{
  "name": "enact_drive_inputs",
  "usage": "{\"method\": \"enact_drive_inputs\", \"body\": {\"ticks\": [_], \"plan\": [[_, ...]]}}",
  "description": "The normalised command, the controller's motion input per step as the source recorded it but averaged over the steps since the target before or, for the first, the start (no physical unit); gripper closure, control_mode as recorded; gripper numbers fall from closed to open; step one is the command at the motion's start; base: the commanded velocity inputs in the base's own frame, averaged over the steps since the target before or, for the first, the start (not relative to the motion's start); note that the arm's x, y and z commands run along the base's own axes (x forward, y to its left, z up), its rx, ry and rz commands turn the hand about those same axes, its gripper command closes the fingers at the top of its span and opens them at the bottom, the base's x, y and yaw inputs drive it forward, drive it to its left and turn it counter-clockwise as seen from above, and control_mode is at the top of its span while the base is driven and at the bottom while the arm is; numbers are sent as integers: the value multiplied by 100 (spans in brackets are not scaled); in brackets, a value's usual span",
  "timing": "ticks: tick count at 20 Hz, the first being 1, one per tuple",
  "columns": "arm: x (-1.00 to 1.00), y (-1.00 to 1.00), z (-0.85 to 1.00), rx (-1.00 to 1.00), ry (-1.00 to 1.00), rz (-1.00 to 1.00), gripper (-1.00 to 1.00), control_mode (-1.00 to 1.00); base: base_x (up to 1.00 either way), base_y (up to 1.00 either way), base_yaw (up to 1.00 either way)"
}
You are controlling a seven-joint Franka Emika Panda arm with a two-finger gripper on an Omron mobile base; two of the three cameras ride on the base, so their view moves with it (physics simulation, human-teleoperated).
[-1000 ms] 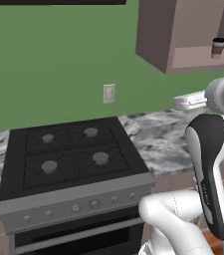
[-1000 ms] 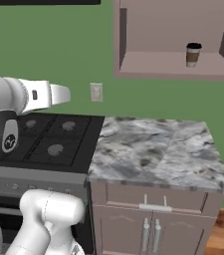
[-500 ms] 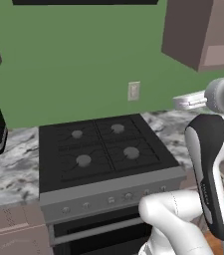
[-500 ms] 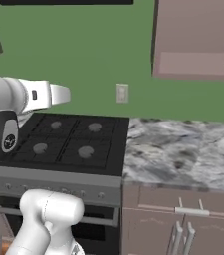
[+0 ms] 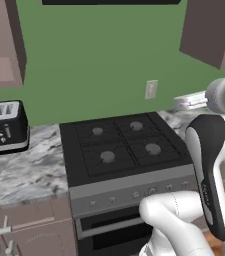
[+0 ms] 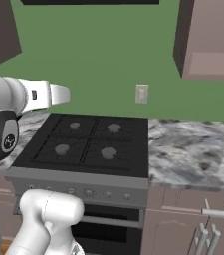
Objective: Sort all alcoholic drinks to one cabinet, and non-alcoholic drinks to the other.
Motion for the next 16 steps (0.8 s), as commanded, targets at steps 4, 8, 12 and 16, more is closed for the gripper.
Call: {"method": "enact_drive_inputs", "body": {"ticks": [4,8,12,16], "plan": [[0,0,0,0,0,0,-100,100,-41,46,0],[0,0,0,0,0,0,-100,100,-45,44,0],[0,0,0,0,0,0,-100,100,-29,51,1],[0,0,0,0,0,0,-100,100,-6,57,4]]}}
